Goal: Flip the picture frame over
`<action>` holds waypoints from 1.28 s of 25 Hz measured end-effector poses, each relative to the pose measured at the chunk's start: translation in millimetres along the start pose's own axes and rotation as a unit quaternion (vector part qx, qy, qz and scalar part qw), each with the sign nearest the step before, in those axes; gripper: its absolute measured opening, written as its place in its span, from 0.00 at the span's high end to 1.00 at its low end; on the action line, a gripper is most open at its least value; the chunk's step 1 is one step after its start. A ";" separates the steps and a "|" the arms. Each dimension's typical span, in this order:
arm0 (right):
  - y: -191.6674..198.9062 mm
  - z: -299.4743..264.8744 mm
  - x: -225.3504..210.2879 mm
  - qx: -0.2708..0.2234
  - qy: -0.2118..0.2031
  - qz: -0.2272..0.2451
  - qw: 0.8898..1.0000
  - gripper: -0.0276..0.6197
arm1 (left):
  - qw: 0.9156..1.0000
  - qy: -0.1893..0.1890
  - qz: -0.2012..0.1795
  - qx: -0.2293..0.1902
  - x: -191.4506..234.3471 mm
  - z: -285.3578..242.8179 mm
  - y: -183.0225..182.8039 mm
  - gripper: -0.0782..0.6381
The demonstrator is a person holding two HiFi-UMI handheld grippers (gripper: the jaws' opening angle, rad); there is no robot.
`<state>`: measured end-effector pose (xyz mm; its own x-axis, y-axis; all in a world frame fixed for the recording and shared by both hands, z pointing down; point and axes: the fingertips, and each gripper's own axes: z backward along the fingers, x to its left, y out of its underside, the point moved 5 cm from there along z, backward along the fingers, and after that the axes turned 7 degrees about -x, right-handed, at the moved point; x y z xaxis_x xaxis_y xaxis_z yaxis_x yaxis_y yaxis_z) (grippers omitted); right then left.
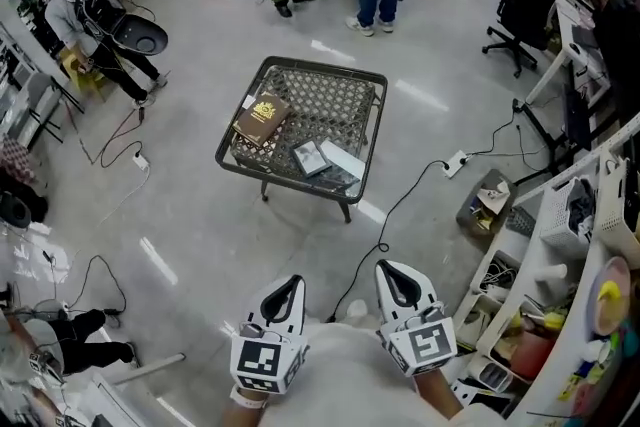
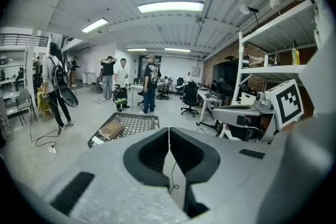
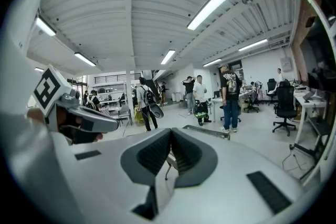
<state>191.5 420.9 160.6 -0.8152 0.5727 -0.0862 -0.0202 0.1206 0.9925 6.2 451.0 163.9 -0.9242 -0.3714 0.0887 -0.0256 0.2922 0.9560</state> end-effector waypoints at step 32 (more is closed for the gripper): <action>-13.7 -293.8 -88.6 0.067 0.063 -0.016 0.996 0.93 | 0.991 0.127 -0.038 0.033 201.8 -249.5 -61.9 0.85</action>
<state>94.0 130.3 180.1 -0.8814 0.4623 -0.0970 0.0238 0.2487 0.9683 -83.6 138.1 192.3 -0.7938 -0.6010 0.0930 -0.1230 0.3084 0.9433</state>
